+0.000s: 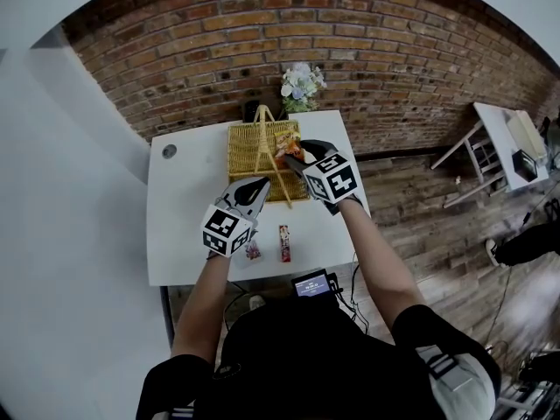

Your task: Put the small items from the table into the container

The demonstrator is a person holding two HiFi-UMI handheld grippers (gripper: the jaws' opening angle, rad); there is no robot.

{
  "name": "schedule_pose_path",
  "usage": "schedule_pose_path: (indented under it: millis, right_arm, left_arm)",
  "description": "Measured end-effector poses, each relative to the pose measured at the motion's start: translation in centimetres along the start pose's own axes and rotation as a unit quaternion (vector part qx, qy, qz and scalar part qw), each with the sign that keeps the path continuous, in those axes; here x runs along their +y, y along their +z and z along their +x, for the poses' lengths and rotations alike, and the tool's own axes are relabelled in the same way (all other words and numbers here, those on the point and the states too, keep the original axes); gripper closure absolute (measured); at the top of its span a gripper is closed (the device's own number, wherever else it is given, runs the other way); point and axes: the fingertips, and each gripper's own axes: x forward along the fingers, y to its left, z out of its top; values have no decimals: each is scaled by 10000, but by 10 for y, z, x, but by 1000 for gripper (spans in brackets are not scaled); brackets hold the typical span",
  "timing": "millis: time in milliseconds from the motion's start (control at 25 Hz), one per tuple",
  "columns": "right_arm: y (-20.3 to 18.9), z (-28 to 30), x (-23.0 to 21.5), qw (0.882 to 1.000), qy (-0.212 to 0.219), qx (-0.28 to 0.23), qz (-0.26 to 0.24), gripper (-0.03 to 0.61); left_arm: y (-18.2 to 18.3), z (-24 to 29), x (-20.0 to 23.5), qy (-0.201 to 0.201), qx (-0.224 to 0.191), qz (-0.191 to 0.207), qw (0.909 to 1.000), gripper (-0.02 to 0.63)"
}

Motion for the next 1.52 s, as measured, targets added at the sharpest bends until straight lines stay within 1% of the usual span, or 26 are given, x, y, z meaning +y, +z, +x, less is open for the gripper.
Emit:
schedule_pose_path:
  millis: [320,360,480,600,680,880,1120,1520]
  right_arm:
    - [-1,-23,4,9995,-163,-256,117,390]
    - [-2,-27,3,9993,-199,-291,135,399]
    - [-6,-39,4,9986,-303,-384,204,459]
    - [-16,-48,8,9982,-322,-414,292,516]
    - [-26,-52,13,9982,-303,-383,336,539]
    - [-57,-58,29,9982,-115,-260,519,563]
    - [-88,-58,53,9973,224,-88,693,565]
    - [-133,-57,92,9936,647,156,910,565]
  left_arm:
    - [-1,-9,-11,-26,-11,0,10000,604]
    - [-1,-10,-13,-32,-11,-3,10000,604]
    - [-4,-14,-20,-60,6,-23,10000,604]
    - [-10,-18,-28,-96,49,-70,9999,604]
    - [-16,-20,-32,-118,92,-117,9998,604]
    - [-36,-26,-43,-142,218,-269,9993,604]
    - [-57,-35,-51,-124,344,-451,9983,604]
    - [-88,-60,-56,102,516,-741,9959,604]
